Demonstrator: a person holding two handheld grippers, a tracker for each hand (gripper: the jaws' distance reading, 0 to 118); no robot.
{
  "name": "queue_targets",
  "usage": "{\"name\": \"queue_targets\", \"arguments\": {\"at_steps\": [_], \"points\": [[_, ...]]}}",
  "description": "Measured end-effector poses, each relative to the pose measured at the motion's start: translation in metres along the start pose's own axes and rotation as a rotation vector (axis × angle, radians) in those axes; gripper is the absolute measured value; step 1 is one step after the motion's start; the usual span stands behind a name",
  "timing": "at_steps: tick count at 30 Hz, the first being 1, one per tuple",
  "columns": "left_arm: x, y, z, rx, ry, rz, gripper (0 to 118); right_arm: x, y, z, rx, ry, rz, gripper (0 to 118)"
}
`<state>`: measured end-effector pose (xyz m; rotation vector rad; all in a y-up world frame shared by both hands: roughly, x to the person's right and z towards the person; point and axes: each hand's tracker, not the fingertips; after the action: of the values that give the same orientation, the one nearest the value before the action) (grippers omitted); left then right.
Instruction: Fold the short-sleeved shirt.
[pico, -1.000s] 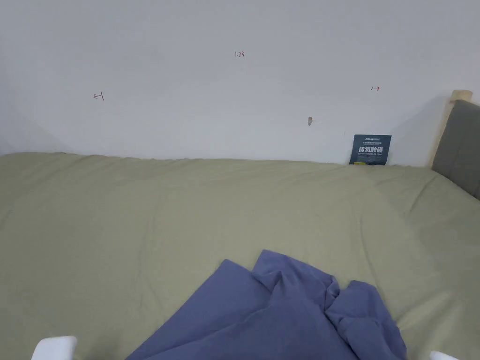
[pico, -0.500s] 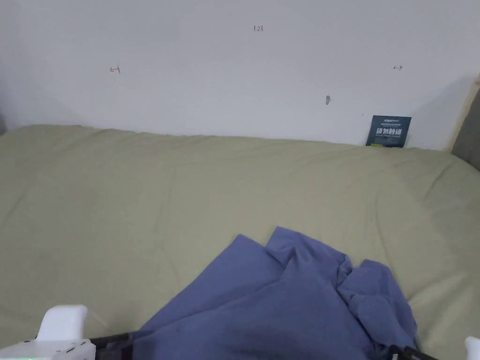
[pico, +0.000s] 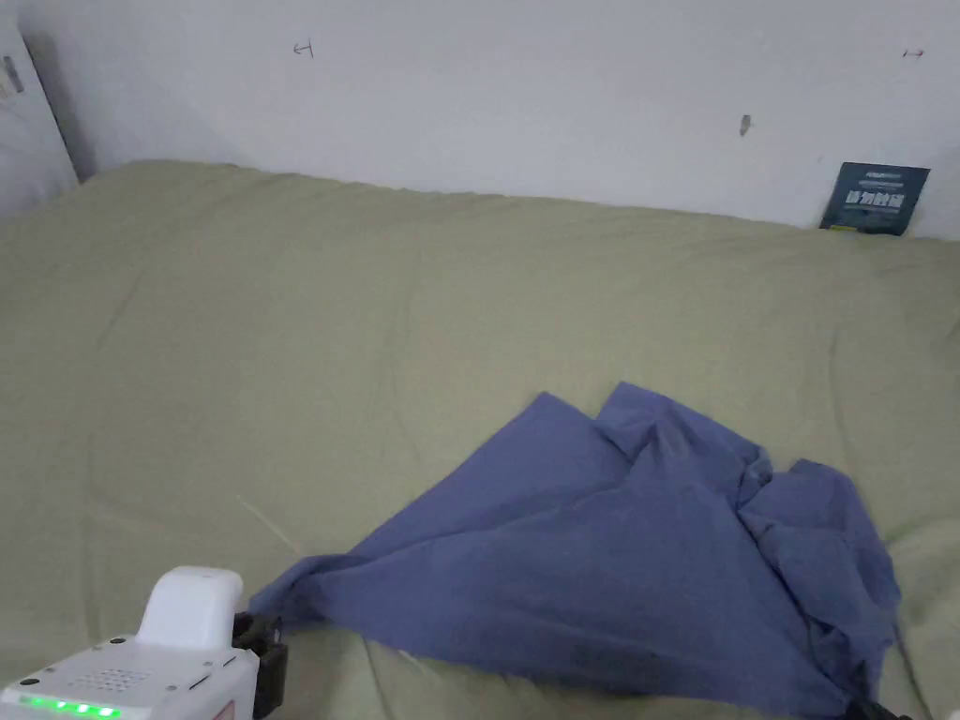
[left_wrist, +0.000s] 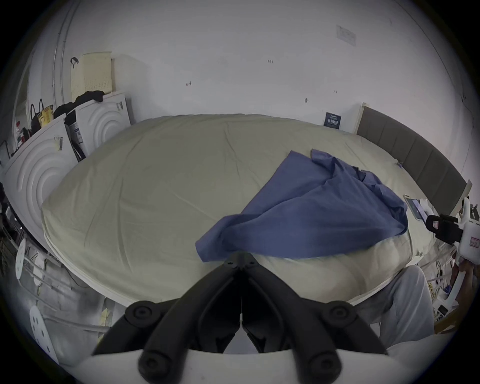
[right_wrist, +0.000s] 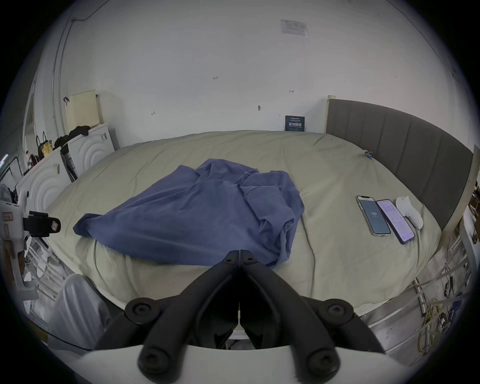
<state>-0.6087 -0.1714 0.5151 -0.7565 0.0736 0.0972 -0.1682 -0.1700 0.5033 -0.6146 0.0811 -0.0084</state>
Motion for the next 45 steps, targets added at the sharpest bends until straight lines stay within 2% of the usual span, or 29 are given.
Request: {"name": "queue_targets", "arguments": {"at_steps": [9, 10, 11, 12, 13, 14, 15, 18, 19, 20, 21, 22, 24, 25, 26, 27, 34, 35, 36, 38, 43, 45], "points": [[-0.032, 0.021, -0.040, -0.067, 0.018, 0.057, 0, -0.005, -0.003, -0.008, -0.051, 0.045, 0.020, 0], [-0.034, 0.026, -0.048, -0.096, 0.007, 0.054, 10, -0.007, -0.003, -0.010, -0.057, 0.049, 0.017, 0], [-0.032, 0.033, -0.059, -0.117, 0.038, 0.040, 49, -0.008, -0.003, -0.011, -0.064, 0.052, 0.014, 0], [-0.034, 0.036, -0.071, -0.124, 0.030, 0.049, 102, -0.010, -0.004, -0.013, -0.069, 0.056, 0.011, 0], [-0.036, 0.040, -0.074, -0.093, -0.004, 0.103, 117, -0.006, -0.005, -0.016, -0.077, 0.057, 0.008, 0], [-0.040, 0.047, -0.078, -0.098, 0.030, 0.054, 112, -0.006, -0.005, -0.017, -0.086, 0.058, 0.006, 0], [-0.020, 0.055, -0.089, -0.160, 0.051, 0.071, 112, -0.006, -0.005, -0.017, -0.091, 0.060, 0.004, 0], [-0.011, 0.060, -0.108, -0.167, 0.072, 0.047, 111, -0.004, -0.006, -0.018, -0.104, 0.061, 0.004, 0], [-0.011, 0.059, -0.112, -0.199, 0.080, 0.040, 106, -0.003, -0.007, -0.019, -0.111, 0.060, 0.007, 0], [-0.009, 0.055, -0.114, -0.247, 0.072, 0.037, 89, -0.003, -0.008, -0.020, -0.118, 0.057, 0.010, 0], [-0.006, 0.052, -0.114, -0.272, 0.048, 0.032, 61, -0.002, -0.008, -0.020, -0.124, 0.057, 0.009, 0], [-0.002, 0.049, -0.113, -0.283, 0.011, 0.035, 49, 0.000, -0.009, -0.020, -0.128, 0.059, 0.007, 0], [0.013, 0.052, -0.101, -0.232, 0.058, -0.040, 14, 0.001, -0.012, -0.022, -0.142, 0.057, 0.001, 0], [0.019, 0.053, -0.097, -0.233, 0.017, -0.023, 10, 0.005, -0.014, -0.027, -0.151, 0.058, -0.003, 0], [0.023, 0.052, -0.094, -0.228, 0.041, -0.026, 9, 0.007, -0.015, -0.029, -0.155, 0.058, -0.008, 0], [0.011, 0.048, -0.118, -0.266, 0.049, -0.066, 8, 0.008, -0.015, -0.031, -0.157, 0.060, -0.015, 0], [-0.025, 0.044, -0.150, -0.278, 0.014, -0.006, 8, 0.018, 0.014, -0.059, -0.154, 0.042, -0.022, 1], [0.007, 0.043, -0.128, -0.250, 0.061, -0.054, 8, 0.021, 0.023, -0.067, -0.153, 0.043, -0.021, 1], [0.011, 0.041, -0.126, -0.247, 0.062, -0.051, 8, 0.025, 0.035, -0.079, -0.148, 0.040, -0.011, 1], [0.018, 0.037, -0.125, -0.251, 0.062, -0.054, 8, 0.029, 0.068, -0.109, -0.143, 0.014, 0.040, 1], [0.009, 0.047, -0.124, -0.272, 0.036, -0.019, 8, 0.046, 0.155, -0.213, -0.166, 0.014, 0.111, 1], [0.011, 0.046, -0.125, -0.276, 0.033, -0.016, 8, 0.048, 0.183, -0.256, -0.196, -0.001, 0.115, 1]]}}
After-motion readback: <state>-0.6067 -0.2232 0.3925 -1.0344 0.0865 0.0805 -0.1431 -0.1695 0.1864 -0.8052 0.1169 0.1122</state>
